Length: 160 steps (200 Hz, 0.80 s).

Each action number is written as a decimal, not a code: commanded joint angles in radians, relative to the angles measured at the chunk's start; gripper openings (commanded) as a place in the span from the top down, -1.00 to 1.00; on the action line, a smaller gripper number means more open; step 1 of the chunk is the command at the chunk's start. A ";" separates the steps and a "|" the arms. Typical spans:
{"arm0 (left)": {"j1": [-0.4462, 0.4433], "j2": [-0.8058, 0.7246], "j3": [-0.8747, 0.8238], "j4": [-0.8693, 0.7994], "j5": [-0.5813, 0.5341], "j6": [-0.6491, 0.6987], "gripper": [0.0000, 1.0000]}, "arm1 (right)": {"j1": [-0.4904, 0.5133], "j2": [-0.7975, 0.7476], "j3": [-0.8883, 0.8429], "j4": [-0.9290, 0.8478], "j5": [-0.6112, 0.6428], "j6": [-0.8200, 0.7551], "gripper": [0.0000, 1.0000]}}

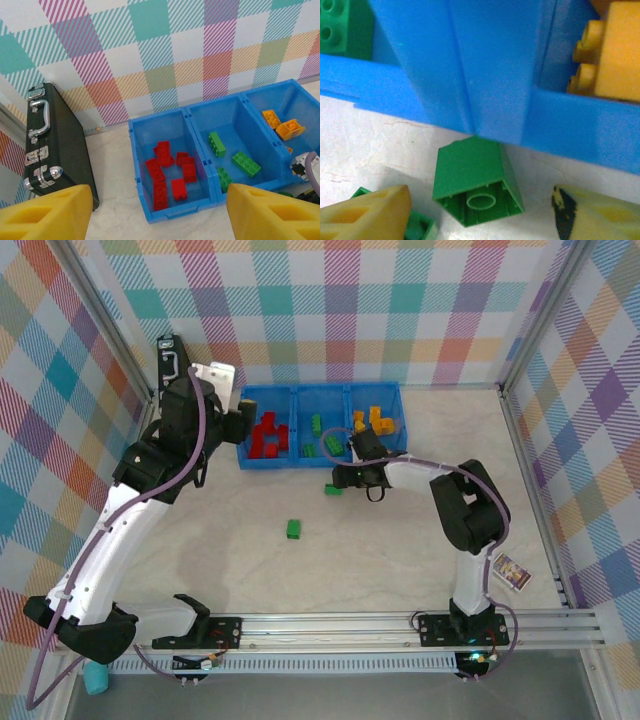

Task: Sort the legos into containers by color
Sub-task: Pick up the lego from the center of the table.

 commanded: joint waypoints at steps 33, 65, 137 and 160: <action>0.011 -0.030 0.000 -0.025 -0.020 0.011 -0.42 | 0.002 0.036 0.037 -0.026 0.011 0.009 0.01; 0.011 -0.025 -0.002 -0.017 -0.015 0.013 -0.43 | 0.002 0.019 0.032 -0.050 0.020 -0.001 0.20; 0.016 -0.057 -0.068 0.007 -0.038 0.027 -0.44 | 0.022 -0.153 0.020 -0.191 -0.018 -0.060 0.35; 0.023 -0.073 -0.093 0.019 -0.038 0.033 -0.45 | 0.027 -0.214 0.057 -0.256 -0.029 -0.080 0.36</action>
